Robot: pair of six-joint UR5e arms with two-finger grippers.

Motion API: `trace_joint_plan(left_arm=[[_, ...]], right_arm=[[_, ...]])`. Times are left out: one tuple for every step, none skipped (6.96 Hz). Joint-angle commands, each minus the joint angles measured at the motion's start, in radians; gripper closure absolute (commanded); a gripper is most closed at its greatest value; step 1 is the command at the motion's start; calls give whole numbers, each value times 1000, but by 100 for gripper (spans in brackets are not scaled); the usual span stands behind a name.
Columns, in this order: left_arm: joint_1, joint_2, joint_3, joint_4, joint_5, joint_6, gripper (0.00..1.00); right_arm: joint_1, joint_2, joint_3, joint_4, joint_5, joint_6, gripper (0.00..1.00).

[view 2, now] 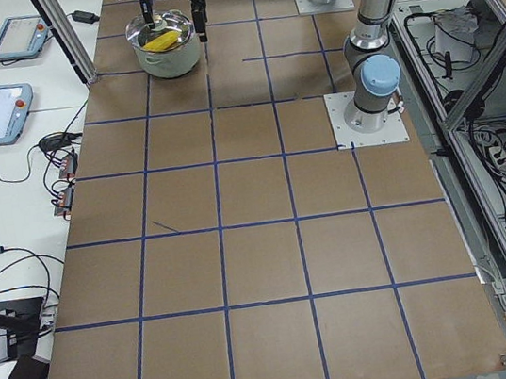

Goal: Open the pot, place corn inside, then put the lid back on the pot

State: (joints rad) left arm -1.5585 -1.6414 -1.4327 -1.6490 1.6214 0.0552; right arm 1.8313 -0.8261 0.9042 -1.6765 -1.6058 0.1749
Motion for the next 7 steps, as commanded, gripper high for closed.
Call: trace_joint_plan(left_arm=[[0,0,0,0,0,0,0],[0,2,0,0,2,0,0],[0,2,0,0,2,0,0],[0,2,0,0,2,0,0],[0,2,0,0,2,0,0],[0,2,0,0,2,0,0],[0,2,0,-2,2,0,0]], right_arm=[[0,-1,1,6,0,2,92],[0,-2,-1,26,1,6,92],[0,-2,-1,31,1,6,92],[0,-2,-1,32,0,8,92],[0,-1,-1,29,1,11,92],[3,1,-1,28,3,11,91],[3,1,-2,28,13,9,88]])
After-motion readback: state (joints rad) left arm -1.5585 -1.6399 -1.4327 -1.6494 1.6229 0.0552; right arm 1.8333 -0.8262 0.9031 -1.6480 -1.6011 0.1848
